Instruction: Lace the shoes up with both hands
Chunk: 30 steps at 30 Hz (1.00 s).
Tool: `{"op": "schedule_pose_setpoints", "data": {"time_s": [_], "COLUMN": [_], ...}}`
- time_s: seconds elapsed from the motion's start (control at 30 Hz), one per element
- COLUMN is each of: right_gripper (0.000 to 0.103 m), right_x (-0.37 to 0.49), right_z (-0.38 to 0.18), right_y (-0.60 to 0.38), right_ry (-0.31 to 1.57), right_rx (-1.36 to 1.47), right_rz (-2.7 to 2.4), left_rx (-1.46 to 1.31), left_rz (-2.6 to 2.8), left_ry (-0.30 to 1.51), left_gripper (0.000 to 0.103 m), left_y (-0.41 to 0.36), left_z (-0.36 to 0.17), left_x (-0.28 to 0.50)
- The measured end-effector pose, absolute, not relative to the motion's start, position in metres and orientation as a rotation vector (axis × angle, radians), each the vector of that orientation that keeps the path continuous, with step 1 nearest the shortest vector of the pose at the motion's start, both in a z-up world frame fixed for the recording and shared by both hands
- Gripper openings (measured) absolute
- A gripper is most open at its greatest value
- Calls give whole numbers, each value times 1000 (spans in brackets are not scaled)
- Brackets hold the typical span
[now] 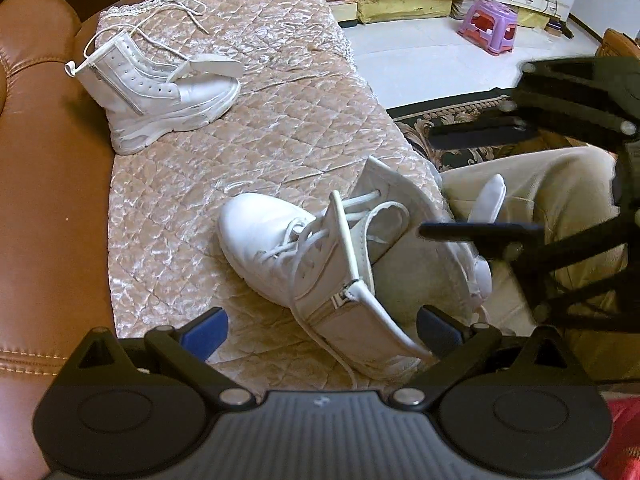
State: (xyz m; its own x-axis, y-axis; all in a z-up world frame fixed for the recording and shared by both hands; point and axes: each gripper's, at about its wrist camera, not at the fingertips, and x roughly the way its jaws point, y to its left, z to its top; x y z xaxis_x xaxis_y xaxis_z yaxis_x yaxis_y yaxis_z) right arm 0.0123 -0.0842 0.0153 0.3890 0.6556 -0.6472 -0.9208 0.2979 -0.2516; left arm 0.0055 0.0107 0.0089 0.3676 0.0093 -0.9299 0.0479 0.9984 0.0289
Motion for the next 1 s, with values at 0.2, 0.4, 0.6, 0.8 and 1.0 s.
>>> {"op": "schedule_pose_setpoints", "data": {"time_s": [0.2, 0.4, 0.6, 0.8, 1.0], "right_gripper": [38, 20, 9, 10, 10], "right_x": [6, 9, 23, 82, 97], "right_z": [4, -5, -7, -28, -35], "right_y": [-55, -30, -18, -68, -85], "right_ry": [341, 324, 540, 1073, 1129], "right_rx": [-992, -1192, -950, 87, 380], "right_rz": [1303, 1425, 1341, 1030, 898], "left_rx": [-19, -48, -64, -95, -110], "left_rz": [-61, -101, -102, -145, -151], "left_ry": [1176, 1191, 1198, 1191, 1166], "left_gripper": [103, 103, 103, 103, 103], "left_y": [21, 28, 32, 30, 35], "left_z": [8, 2, -8, -17, -14], "left_x": [3, 4, 6, 9, 10]}}
